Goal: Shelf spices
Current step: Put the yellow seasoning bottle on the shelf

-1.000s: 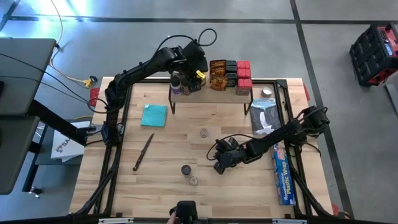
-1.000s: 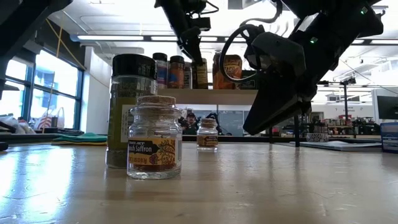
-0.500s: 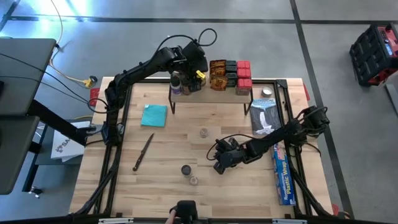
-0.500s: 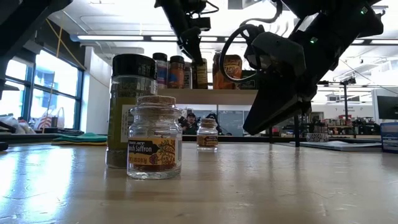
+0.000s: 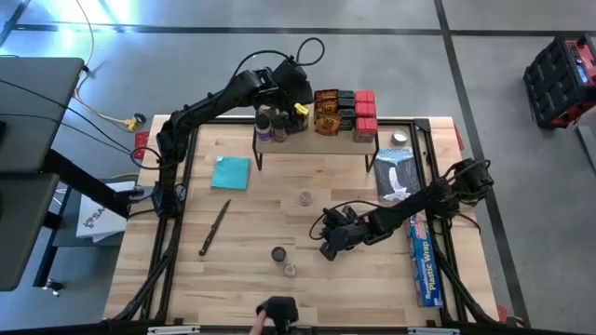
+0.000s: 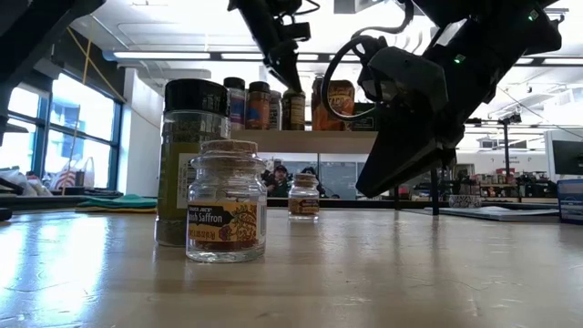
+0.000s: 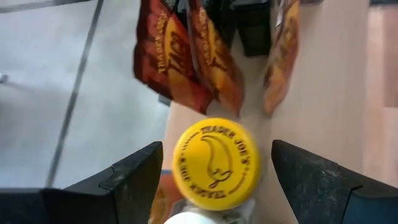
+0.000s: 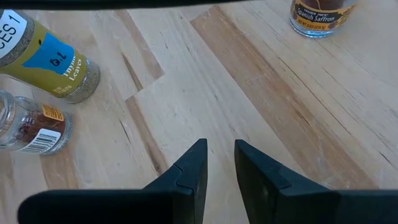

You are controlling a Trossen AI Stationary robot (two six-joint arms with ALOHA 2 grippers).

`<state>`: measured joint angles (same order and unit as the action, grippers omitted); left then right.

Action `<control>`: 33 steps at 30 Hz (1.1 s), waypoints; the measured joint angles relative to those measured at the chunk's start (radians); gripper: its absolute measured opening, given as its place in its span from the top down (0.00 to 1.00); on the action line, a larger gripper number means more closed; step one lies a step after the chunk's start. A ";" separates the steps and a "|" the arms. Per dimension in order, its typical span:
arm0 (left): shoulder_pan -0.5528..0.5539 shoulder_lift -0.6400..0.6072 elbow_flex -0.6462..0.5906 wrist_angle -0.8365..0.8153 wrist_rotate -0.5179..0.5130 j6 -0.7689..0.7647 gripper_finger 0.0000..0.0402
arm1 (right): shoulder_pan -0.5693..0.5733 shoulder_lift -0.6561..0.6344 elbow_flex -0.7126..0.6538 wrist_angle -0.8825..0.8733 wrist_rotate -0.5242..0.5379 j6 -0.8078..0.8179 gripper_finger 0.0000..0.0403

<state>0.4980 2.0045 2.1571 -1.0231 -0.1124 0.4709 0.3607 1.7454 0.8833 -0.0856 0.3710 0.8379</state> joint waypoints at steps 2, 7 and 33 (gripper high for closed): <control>0.000 0.000 0.000 0.000 -0.034 0.024 0.26 | 0.000 0.000 0.000 0.000 0.000 0.000 0.81; 0.000 0.000 0.000 0.007 -0.056 0.060 0.26 | 0.000 0.000 0.000 0.000 0.000 0.000 0.81; 0.006 0.051 -0.005 0.110 -0.150 0.184 0.26 | 0.022 0.000 0.000 -0.001 0.011 0.003 0.81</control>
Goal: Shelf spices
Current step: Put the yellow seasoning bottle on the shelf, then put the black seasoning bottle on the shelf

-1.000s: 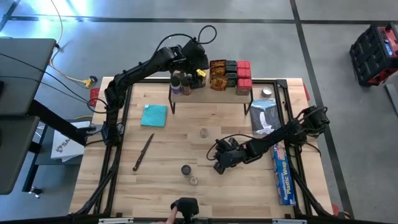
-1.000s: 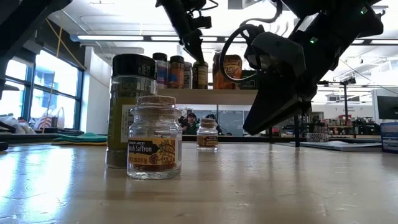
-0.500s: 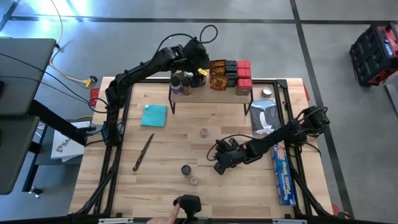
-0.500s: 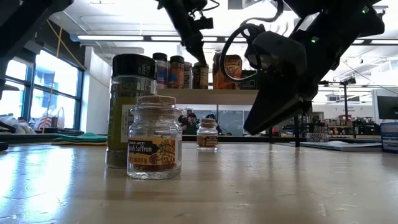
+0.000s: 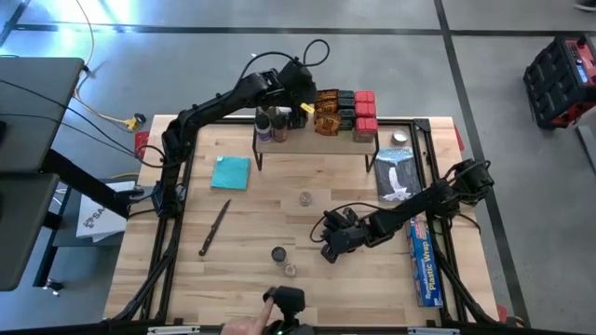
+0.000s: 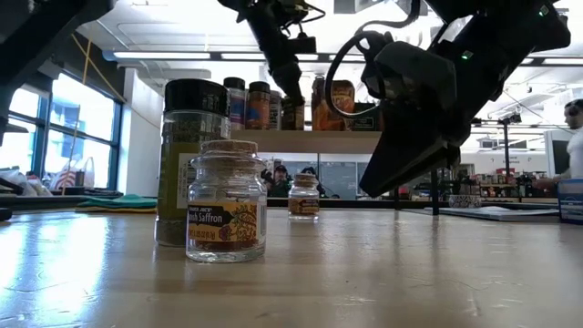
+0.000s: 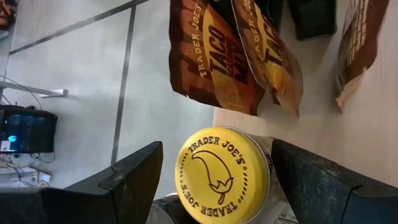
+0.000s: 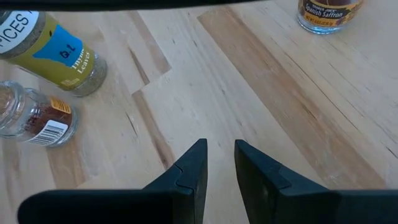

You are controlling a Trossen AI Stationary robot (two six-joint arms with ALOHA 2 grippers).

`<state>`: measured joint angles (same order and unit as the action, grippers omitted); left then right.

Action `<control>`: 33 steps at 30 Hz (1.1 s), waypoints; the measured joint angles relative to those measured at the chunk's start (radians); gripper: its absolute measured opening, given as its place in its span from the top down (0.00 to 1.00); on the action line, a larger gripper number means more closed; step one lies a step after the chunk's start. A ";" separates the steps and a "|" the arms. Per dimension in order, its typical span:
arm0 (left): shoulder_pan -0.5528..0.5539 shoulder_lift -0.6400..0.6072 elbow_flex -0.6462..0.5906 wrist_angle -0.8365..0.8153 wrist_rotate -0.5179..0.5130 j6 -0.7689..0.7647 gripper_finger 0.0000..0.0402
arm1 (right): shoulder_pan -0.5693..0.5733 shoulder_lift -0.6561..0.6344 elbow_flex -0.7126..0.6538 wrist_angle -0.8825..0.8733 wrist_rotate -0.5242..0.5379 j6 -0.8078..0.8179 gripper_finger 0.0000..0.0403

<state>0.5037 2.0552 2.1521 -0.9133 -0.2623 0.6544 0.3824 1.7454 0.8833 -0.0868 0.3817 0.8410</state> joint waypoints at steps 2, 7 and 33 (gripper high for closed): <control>0.000 0.001 0.000 0.000 -0.008 0.007 0.26 | 0.000 0.000 0.000 0.000 0.000 0.000 0.81; 0.001 0.001 0.000 0.021 -0.021 0.013 0.26 | 0.000 0.000 0.000 0.000 0.000 -0.003 0.81; -0.178 -0.262 0.006 -0.153 -0.195 -0.218 0.26 | 0.064 -0.012 0.000 -0.036 0.038 0.060 0.81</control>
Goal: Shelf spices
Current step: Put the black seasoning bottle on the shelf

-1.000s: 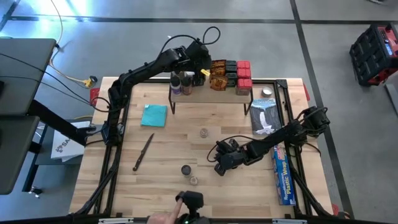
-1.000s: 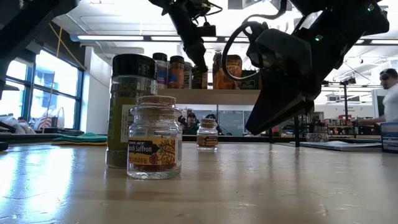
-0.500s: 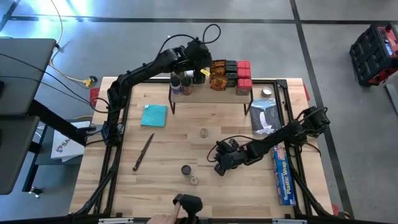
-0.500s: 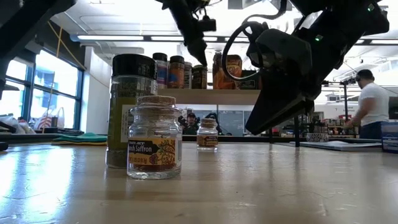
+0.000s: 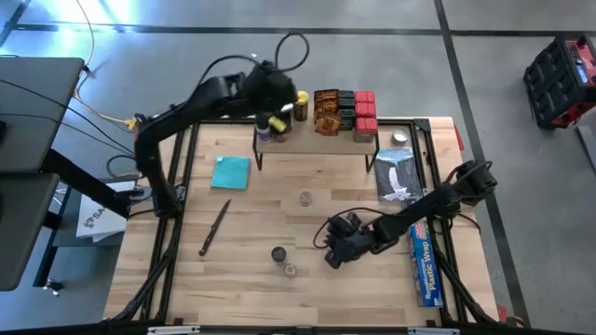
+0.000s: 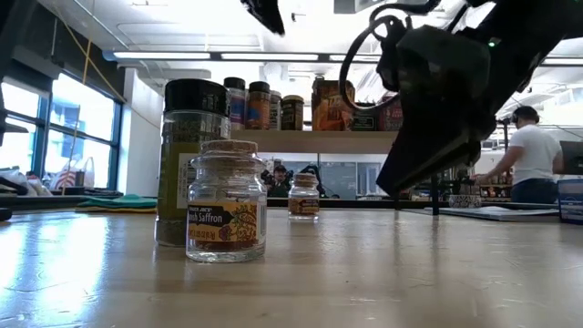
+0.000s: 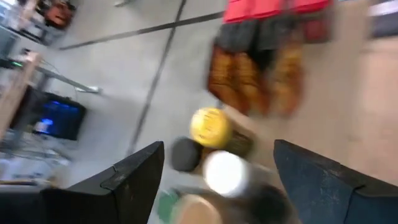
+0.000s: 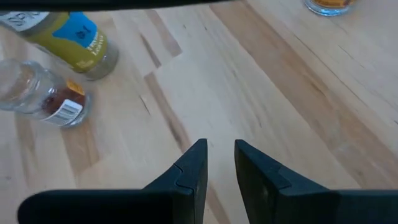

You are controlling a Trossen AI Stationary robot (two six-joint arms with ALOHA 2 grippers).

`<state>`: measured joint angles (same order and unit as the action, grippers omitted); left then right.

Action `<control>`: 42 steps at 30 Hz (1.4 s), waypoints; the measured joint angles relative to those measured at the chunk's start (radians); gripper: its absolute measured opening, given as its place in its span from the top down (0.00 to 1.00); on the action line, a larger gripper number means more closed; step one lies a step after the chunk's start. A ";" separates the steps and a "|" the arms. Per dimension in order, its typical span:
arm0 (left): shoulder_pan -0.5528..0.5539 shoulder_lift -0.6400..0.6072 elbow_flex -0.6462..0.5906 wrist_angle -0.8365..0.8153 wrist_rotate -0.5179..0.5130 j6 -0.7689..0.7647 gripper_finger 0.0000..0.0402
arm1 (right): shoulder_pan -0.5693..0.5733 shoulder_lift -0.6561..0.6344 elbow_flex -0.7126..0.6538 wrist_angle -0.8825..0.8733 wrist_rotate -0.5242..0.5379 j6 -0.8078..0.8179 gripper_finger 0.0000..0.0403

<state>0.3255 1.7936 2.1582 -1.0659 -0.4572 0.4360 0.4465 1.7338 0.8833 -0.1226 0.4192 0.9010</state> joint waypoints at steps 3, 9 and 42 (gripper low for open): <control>-0.079 -0.073 -0.044 -0.067 0.041 -0.120 0.26 | 0.009 -0.017 0.000 -0.005 0.026 0.000 0.81; -0.332 -0.224 -0.281 -0.009 0.022 -0.299 0.28 | 0.021 -0.059 0.000 -0.011 0.095 -0.019 0.81; -0.854 -0.145 -1.173 0.835 0.105 -0.853 0.27 | -0.022 -0.070 0.000 0.043 0.077 -0.095 0.81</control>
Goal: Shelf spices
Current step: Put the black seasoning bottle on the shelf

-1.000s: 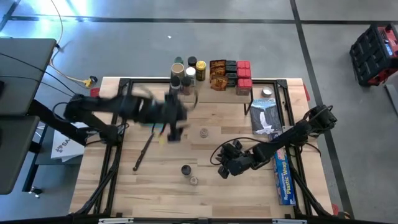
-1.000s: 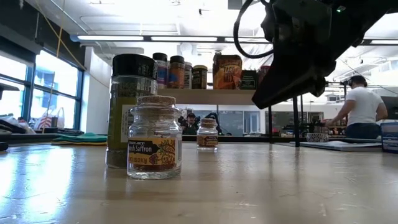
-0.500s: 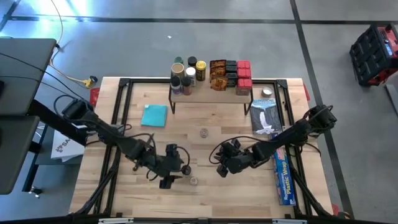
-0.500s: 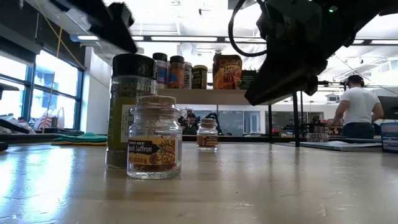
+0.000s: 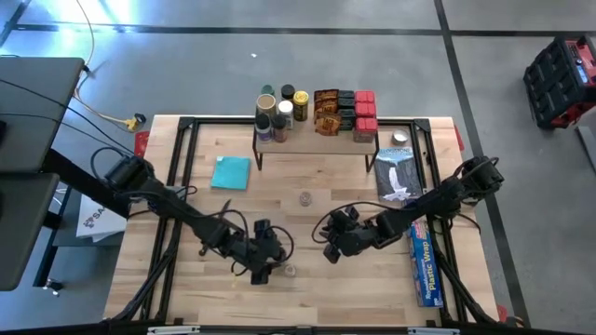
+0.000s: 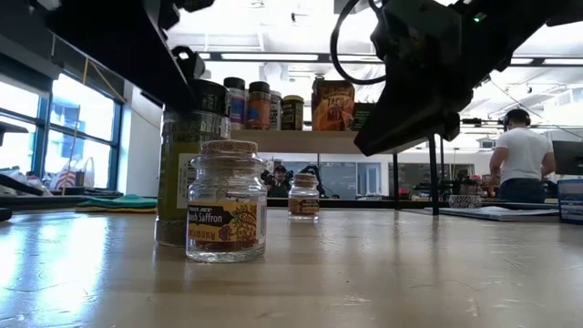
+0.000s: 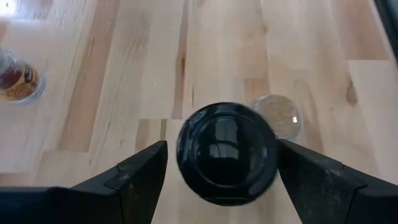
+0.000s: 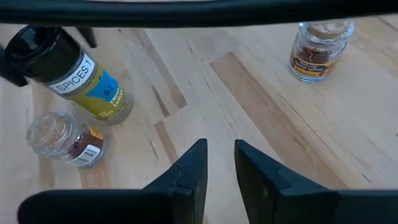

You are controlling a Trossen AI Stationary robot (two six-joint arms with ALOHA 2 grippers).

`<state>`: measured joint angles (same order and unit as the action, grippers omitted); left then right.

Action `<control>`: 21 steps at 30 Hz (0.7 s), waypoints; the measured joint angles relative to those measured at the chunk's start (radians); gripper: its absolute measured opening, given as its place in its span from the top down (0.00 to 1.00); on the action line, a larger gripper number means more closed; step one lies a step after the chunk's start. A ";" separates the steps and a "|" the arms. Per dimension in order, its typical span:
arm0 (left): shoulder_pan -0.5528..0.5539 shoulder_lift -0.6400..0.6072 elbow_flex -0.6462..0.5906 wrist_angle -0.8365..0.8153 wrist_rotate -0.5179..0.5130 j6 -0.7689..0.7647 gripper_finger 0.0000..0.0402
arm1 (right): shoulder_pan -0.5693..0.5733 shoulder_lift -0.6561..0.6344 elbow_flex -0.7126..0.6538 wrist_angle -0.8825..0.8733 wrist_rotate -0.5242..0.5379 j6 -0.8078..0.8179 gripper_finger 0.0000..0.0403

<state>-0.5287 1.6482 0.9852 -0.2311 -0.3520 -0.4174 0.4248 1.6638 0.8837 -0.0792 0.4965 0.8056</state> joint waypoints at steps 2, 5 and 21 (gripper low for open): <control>0.006 0.006 0.000 0.000 0.007 0.000 0.27 | 0.001 0.000 0.000 0.000 0.000 0.000 0.81; 0.006 0.006 0.000 0.006 0.018 0.000 0.29 | 0.001 0.000 0.000 0.000 0.000 0.003 0.81; 0.024 0.003 0.051 -0.037 0.068 0.053 0.49 | 0.001 0.000 0.000 -0.001 0.001 0.005 0.81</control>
<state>-0.5044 1.6516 1.0367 -0.2684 -0.2844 -0.3641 0.4255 1.6642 0.8837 -0.0799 0.4973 0.8108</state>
